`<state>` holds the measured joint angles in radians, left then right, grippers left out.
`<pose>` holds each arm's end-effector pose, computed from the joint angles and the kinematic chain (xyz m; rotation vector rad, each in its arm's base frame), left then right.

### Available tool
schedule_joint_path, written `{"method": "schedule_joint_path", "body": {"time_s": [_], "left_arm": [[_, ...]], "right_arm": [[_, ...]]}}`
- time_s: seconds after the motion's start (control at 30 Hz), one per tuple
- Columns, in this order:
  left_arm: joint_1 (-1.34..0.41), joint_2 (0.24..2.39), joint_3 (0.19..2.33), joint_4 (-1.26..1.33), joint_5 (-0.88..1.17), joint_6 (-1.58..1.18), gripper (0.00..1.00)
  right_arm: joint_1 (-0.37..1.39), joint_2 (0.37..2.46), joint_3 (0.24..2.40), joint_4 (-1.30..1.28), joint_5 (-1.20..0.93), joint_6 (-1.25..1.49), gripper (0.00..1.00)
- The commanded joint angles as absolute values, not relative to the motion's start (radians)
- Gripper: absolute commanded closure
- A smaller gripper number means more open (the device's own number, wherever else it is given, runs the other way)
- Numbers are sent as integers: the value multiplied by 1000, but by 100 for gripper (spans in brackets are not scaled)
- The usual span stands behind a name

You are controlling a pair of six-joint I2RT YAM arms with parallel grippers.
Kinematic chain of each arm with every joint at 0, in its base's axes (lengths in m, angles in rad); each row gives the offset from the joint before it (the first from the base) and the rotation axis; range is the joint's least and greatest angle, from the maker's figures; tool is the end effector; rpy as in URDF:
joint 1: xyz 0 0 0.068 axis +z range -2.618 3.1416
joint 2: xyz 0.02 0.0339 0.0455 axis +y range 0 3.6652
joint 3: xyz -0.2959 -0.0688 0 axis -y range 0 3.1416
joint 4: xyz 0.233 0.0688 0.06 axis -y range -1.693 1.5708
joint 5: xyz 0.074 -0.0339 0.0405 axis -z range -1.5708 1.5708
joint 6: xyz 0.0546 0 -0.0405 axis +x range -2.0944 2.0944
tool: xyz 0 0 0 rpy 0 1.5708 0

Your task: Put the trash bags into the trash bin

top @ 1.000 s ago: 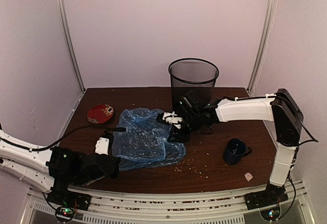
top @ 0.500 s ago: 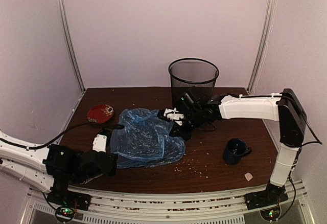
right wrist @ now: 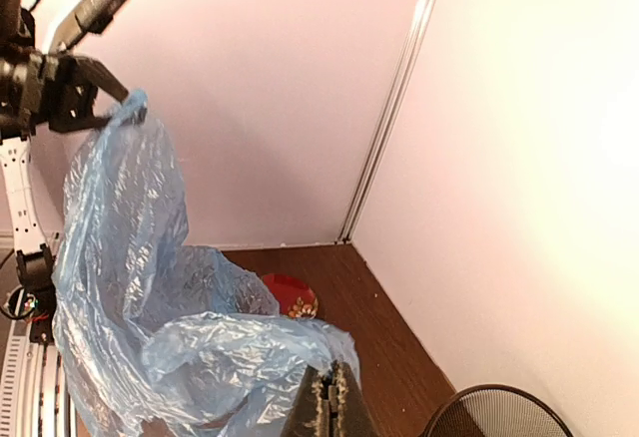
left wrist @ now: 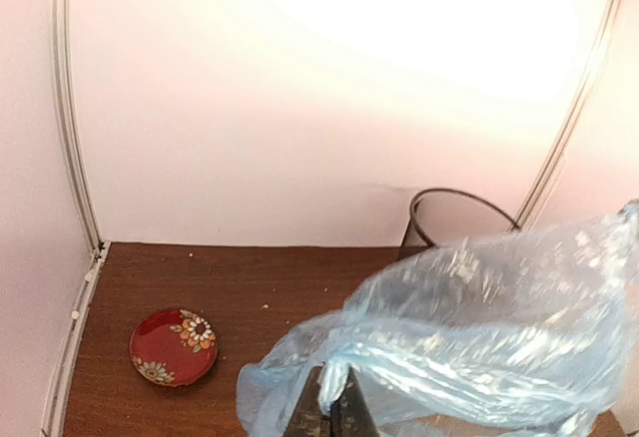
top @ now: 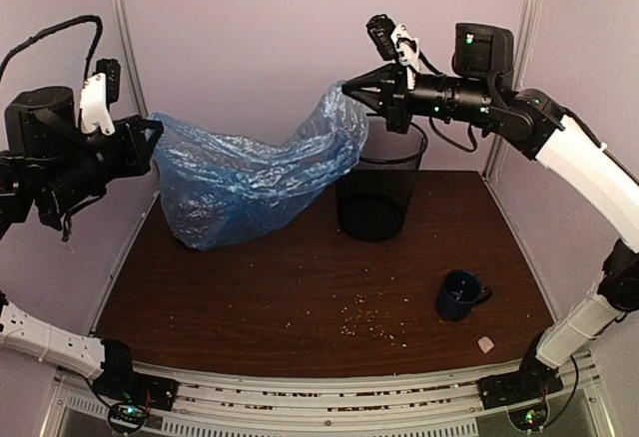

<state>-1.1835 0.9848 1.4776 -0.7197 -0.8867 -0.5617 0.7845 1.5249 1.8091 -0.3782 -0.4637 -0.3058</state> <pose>0.0917 -0.1127 0.4987 -0.0874 1.7364 -0.4945 0.2202 0.2543 0.5205 -1.1737 1.2428 0.7439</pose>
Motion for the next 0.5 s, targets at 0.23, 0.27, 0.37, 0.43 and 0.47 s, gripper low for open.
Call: {"method": "schedule_joint_path", "body": {"time_s": [0.23, 0.27, 0.37, 0.43, 0.47], "left_arm": [[-1179, 1002, 924, -912, -450, -738, 100], [-1178, 1004, 932, -912, -444, -739, 100], [-1176, 1018, 1036, -947, -542, -727, 100], [-1143, 1033, 1120, -929, -644, -661, 100], [-1101, 1044, 1159, -892, -672, -607, 100]], "right_arm": [[789, 1548, 1232, -322, -584, -244, 100], [788, 1574, 1245, -342, -609, -246, 100], [787, 1663, 1422, -437, -663, -262, 100], [781, 1704, 1564, -458, -681, -256, 100], [775, 1722, 1634, -446, -688, -244, 100]]}}
